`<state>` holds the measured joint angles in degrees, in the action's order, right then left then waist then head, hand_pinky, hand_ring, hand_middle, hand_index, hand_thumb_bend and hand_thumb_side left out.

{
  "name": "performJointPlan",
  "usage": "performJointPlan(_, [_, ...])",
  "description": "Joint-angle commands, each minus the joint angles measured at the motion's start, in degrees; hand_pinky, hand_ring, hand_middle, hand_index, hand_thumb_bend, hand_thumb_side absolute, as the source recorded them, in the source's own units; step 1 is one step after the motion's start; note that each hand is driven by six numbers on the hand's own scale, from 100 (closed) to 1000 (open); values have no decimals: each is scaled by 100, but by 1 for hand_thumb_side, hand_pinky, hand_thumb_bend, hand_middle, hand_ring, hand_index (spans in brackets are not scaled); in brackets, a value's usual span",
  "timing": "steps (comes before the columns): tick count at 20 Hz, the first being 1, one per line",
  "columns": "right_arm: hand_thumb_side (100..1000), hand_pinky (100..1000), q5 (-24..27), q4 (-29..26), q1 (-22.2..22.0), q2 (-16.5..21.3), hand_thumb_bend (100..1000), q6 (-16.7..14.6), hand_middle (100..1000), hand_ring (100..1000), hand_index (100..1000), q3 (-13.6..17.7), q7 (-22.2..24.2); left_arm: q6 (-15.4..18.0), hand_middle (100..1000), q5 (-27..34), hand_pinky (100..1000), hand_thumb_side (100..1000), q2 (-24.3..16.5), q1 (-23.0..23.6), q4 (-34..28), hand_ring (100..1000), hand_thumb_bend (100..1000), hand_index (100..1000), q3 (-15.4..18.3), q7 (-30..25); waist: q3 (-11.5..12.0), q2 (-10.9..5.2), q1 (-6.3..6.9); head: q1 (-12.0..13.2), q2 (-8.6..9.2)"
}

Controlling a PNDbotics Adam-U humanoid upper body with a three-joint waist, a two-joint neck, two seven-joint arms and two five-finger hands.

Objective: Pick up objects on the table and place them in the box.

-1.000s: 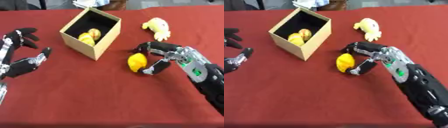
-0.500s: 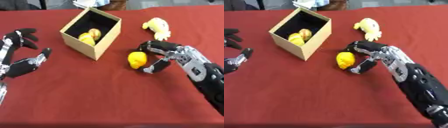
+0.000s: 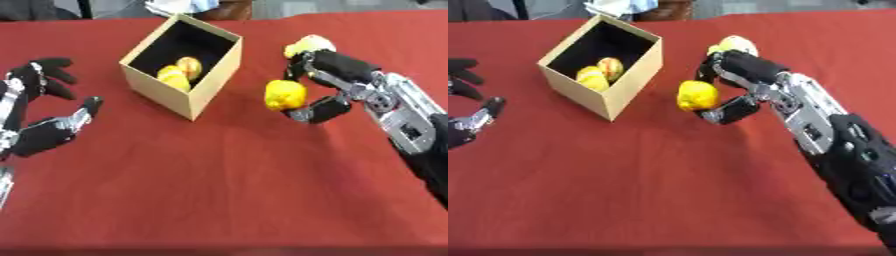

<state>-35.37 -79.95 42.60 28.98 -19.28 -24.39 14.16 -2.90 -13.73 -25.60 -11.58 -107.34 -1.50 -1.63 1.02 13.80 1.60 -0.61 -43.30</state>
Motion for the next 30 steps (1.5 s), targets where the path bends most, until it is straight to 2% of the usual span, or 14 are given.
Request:
performJointPlan(1, [216, 625, 163, -245, 127, 194, 225, 83, 411, 575, 465, -8, -68, 6, 578, -23, 661, 349, -85, -33, -59, 538, 472, 817, 60, -18, -1, -102, -82, -4, -13])
performJointPlan(5, [215, 627, 221, -294, 162, 240, 225, 145, 417, 574, 470, 21, -64, 14, 580, -18, 671, 348, -73, -35, -68, 540, 449, 818, 53, -23, 34, -130, -88, -25, -22])
performJointPlan(7, [212, 632, 310, -213, 376, 345, 225, 255, 421, 576, 476, 156, -98, 37, 579, 11, 672, 347, -24, -58, -92, 540, 447, 817, 8, -56, 173, -172, -100, -119, -35])
performJointPlan(11, [211, 644, 241, 265, 958, 273, 236, 327, 433, 581, 490, 256, 6, 58, 576, 77, 670, 343, 134, -91, -121, 537, 449, 814, -61, -91, 397, -215, -90, -275, -40])
performJointPlan(18, [212, 663, -343, 1205, 1571, -205, 243, 117, 455, 590, 519, 435, 76, 110, 574, 141, 668, 337, 402, -89, -281, 535, 450, 812, -156, -160, 766, -241, -25, -594, -36])
performJointPlan(26, [218, 660, -1149, 2376, 1865, -824, 241, 151, 473, 592, 552, 836, -263, 121, 572, 201, 666, 330, 659, -197, -454, 533, 451, 810, -238, -228, 1161, -187, 7, -1069, 92])
performJointPlan(28, [228, 664, -1353, 2568, 1893, -919, 246, 189, 494, 600, 587, 880, -411, 119, 571, 215, 666, 330, 699, -200, -458, 533, 451, 810, -242, -229, 1202, -180, 4, -1122, 95])
performJointPlan(30, [255, 674, -1559, 2658, 1918, -1001, 267, 239, 550, 622, 663, 896, -559, 114, 571, 224, 665, 330, 730, -202, -449, 533, 450, 811, -243, -225, 1223, -177, -3, -1153, 93])
